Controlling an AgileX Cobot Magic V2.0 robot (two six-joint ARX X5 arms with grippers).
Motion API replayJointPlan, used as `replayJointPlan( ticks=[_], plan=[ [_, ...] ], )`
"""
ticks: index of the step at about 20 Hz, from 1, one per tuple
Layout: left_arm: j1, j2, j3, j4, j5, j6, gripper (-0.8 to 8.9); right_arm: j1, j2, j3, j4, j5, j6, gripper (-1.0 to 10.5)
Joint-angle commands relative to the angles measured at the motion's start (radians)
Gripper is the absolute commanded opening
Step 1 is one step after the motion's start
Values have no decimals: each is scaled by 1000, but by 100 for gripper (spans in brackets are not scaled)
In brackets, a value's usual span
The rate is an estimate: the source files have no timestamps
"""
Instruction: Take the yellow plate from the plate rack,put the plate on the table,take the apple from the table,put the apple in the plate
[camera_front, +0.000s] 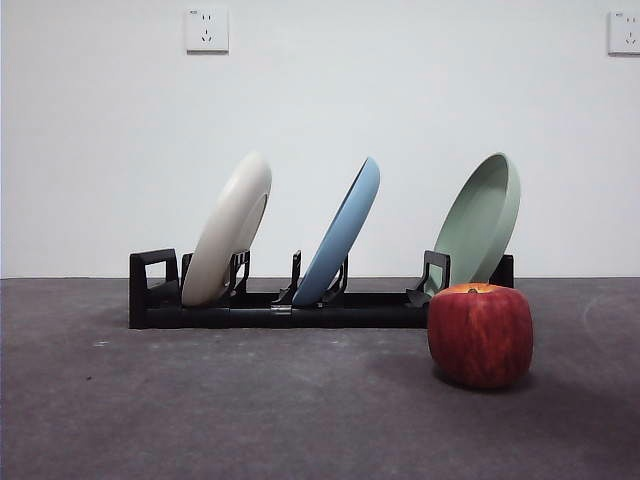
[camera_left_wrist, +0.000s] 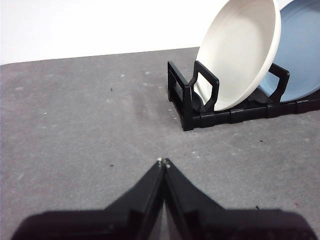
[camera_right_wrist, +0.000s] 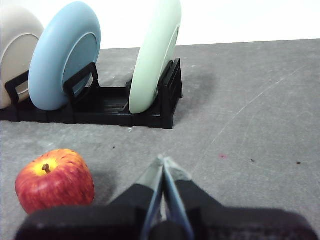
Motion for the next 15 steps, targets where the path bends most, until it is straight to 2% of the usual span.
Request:
replayJointPlan(
  ticks=[1,5,13,15],
  plan=[
    [3,-3,-14,3,-2,-6,-3,0,0,-11,-10,2,10,2],
    [3,-3,-14,3,0,-7,-3,0,0,-11,-9,2,33,1],
    [3,-3,-14,4,-1,-6,-3,0,0,-11,-9,2,236,1],
    [3,-3,-14,10,-1,-7,-4,0,0,-11,-9,2,256,1]
  ],
)
